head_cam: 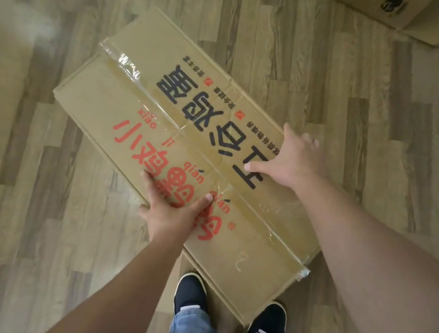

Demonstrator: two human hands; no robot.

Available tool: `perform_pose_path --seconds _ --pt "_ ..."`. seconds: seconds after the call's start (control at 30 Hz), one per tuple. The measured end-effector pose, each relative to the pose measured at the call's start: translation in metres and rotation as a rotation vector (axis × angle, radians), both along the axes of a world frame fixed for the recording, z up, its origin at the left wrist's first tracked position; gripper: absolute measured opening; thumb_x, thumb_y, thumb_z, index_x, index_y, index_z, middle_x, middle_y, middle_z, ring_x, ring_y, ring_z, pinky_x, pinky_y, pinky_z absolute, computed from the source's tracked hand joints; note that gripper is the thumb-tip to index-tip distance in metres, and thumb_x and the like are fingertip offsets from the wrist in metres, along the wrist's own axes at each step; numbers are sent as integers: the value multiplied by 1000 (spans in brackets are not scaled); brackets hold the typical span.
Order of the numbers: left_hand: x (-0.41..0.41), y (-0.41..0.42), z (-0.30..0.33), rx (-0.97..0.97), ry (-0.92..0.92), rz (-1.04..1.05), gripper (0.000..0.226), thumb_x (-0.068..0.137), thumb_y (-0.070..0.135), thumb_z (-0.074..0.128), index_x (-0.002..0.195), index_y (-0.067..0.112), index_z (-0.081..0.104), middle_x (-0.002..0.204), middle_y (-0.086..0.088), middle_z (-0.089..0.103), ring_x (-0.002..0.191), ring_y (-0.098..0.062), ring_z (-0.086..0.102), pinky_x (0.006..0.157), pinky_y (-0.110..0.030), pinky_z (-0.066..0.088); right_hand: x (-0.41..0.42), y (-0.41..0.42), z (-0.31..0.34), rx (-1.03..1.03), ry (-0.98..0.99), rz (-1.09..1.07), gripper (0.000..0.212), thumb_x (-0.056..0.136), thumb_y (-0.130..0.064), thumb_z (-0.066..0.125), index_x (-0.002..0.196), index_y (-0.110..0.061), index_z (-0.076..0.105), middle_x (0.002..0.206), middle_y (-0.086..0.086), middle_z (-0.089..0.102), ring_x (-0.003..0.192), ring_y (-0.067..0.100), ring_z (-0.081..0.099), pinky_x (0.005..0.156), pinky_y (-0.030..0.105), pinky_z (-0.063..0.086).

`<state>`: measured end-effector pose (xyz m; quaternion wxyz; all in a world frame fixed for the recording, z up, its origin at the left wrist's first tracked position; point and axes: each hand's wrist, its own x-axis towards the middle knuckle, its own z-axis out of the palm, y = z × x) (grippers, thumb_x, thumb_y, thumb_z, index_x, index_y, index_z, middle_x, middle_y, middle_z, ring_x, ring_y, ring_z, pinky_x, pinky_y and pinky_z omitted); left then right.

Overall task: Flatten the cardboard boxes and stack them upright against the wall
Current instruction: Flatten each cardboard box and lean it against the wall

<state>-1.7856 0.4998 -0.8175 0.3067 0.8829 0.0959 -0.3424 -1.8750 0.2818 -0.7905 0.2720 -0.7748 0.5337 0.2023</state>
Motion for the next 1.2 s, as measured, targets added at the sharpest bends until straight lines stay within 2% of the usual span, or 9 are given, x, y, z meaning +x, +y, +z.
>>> perform_pose_path --seconds 0.17,0.3,0.4,0.47,0.53,0.63,0.77,0.9,1.2 --pt "5 7 26 -98 16 -288 140 46 53 99 147 76 6 140 0 38 121 -24 57 100 -56 56 -71 36 22 76 55 -255 142 55 -86 81 166 -21 21 164 22 34 151 43 34 114 60 40" --pt "3 -18 39 -236 131 -416 140 59 42 99 155 65 0 148 13 49 126 -18 62 96 -54 59 -142 58 19 224 -93 -691 141 37 -99 73 149 -17 46 137 7 61 122 33 61 101 57 54" --pt "4 -32 32 -285 204 -412 140 63 40 98 162 51 0 140 14 53 118 -15 66 91 -41 60 -154 45 8 244 -183 -871 117 57 -85 80 142 -10 47 118 0 60 108 27 61 98 53 53" --pt "7 -40 18 -259 237 -369 141 57 48 99 163 48 6 136 9 57 113 -20 71 89 -46 62 -153 33 -4 247 -292 -905 121 57 -78 86 152 -18 40 132 -2 63 120 29 62 105 56 51" --pt "11 -43 0 -233 296 -326 133 47 59 100 159 35 33 130 0 70 103 -26 77 89 -53 62 -149 23 -17 257 -361 -892 122 56 -70 92 154 -23 37 138 -3 63 123 25 61 108 56 49" --pt "13 -48 -13 -237 373 -346 90 48 54 99 125 22 68 109 -7 81 91 -29 80 86 -54 62 -154 18 -35 230 -400 -865 103 57 -59 97 141 -26 48 119 -10 64 112 20 61 104 52 51" --pt "9 -55 -18 -247 322 -392 64 65 32 97 120 22 65 103 -2 82 86 -23 81 72 -42 65 -163 20 -49 184 -415 -849 84 53 -66 94 119 -38 52 110 -15 66 107 19 64 98 50 55" --pt "-3 -66 6 -284 322 -436 64 68 29 96 123 24 64 103 1 82 86 -20 81 66 -36 65 -176 19 -32 172 -441 -902 76 57 -62 95 118 -37 57 114 -11 69 109 20 67 95 49 56" --pt "-60 -86 141 -376 354 -630 70 63 30 99 123 25 64 104 -2 82 87 -27 81 75 -52 65 -260 50 123 86 -550 -1105 76 61 -53 96 122 -30 56 105 -13 67 99 17 67 91 50 59"
